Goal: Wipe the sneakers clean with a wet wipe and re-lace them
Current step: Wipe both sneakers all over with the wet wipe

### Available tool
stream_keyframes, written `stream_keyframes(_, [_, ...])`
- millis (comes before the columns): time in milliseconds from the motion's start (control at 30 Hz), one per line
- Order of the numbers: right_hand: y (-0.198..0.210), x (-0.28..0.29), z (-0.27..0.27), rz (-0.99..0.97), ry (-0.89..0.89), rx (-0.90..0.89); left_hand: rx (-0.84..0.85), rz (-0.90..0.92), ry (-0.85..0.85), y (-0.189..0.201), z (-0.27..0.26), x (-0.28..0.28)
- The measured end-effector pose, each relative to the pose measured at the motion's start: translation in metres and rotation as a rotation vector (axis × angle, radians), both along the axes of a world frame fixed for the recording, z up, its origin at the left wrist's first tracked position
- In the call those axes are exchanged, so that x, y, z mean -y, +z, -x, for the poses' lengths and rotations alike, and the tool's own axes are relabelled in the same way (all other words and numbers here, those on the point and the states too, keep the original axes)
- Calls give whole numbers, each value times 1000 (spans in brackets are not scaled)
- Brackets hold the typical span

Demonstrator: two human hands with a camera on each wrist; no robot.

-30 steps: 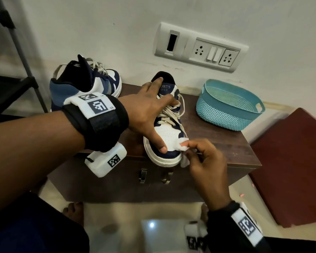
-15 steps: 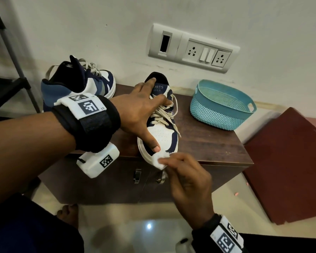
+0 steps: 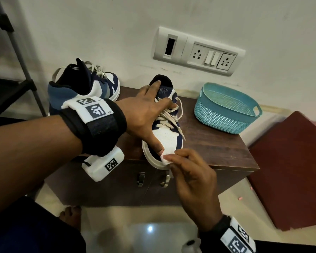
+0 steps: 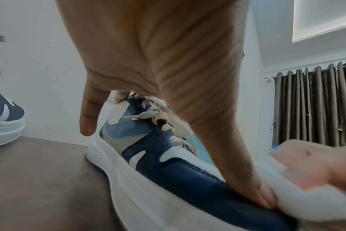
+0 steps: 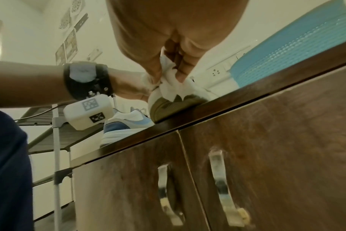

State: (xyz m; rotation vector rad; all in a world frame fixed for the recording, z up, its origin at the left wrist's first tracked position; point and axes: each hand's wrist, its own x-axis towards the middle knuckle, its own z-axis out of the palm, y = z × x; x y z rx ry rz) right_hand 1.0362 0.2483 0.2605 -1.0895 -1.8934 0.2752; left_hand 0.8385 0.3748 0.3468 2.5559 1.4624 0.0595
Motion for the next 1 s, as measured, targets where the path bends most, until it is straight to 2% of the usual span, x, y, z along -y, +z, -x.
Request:
stream_keyframes(67, [8, -16, -11, -6, -34, 39, 0, 16, 10, 1, 0, 0])
stream_keyframes(133, [21, -41, -21, 41, -207, 22, 1, 33, 20, 4, -1, 2])
stream_keyframes(167, [27, -47, -21, 80, -237, 30, 0, 33, 19, 4, -2, 3])
stream_keyframes(300, [39, -49, -5, 123, 54, 263, -7, 5, 15, 3, -1, 3])
stream_keyframes(333, [44, -58, -9, 117, 37, 305, -6, 5, 15, 3, -1, 3])
stream_keyframes(433, [60, -83, -20, 136, -186, 343, 8, 19, 18, 4, 0, 4])
stream_keyframes(467, [63, -83, -19, 168, -156, 347, 11, 19, 17, 4, 0, 4])
stream_keyframes(567, [60, -74, -5, 237, 106, 366, 12, 19, 11, 4, -1, 4])
stream_keyframes(700, [66, -85, -12, 239, -19, 361, 5, 21, 24, 4, -1, 4])
stream_keyframes(833, [57, -61, -9, 257, 137, 356, 9, 6, 12, 4, -1, 3])
stream_keyframes(1000, [47, -76, -41, 276, -176, 210, 13, 30, 18, 5, -2, 4])
